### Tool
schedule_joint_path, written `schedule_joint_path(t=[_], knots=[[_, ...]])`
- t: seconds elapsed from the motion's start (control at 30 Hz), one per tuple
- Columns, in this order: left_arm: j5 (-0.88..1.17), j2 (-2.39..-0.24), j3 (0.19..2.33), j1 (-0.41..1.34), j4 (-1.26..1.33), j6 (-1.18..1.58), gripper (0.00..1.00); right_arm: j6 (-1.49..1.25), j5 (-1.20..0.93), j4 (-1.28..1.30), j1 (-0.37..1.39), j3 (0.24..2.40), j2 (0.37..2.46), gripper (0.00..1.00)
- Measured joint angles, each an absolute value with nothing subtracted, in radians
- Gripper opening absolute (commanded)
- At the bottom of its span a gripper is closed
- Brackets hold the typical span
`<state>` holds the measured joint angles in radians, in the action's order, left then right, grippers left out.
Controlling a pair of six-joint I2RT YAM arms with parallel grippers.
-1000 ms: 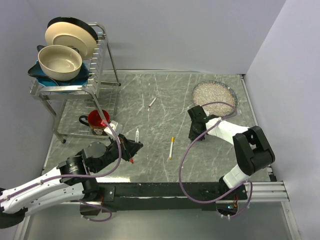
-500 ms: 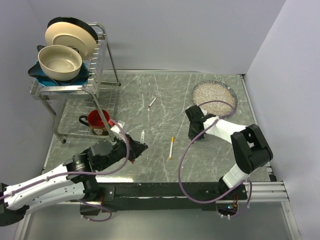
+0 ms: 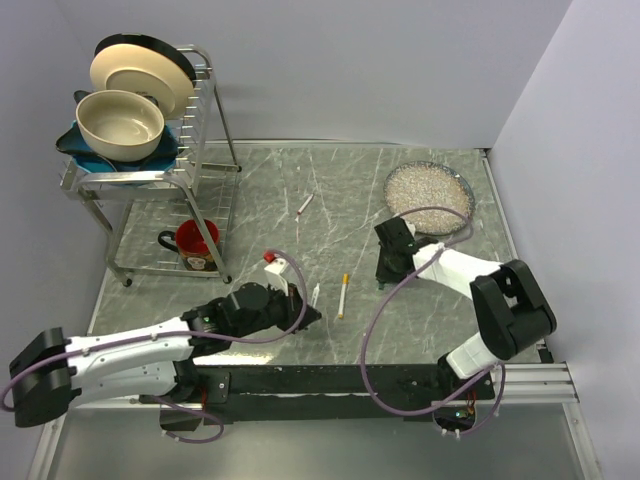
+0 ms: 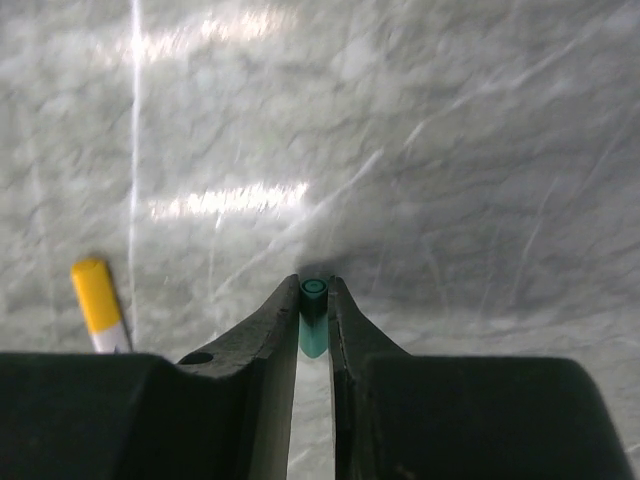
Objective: Insert the pens into the pen caps
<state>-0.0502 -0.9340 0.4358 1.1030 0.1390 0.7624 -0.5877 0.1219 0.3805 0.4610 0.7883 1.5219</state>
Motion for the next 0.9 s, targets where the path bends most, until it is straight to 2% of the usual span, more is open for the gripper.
schedule_joint_path(t=[0.53, 0.9], knots=[[0.097, -1.299, 0.406, 1.103, 0.518, 0.842, 0.01, -0.731, -0.066, 0.172, 0.499, 0.593, 1.087, 0.0], [0.12, -1.355, 0.478, 1.103, 0.564, 0.851, 0.01, -0.836, -0.144, 0.076, 0.545, 0.534, 0.921, 0.0]])
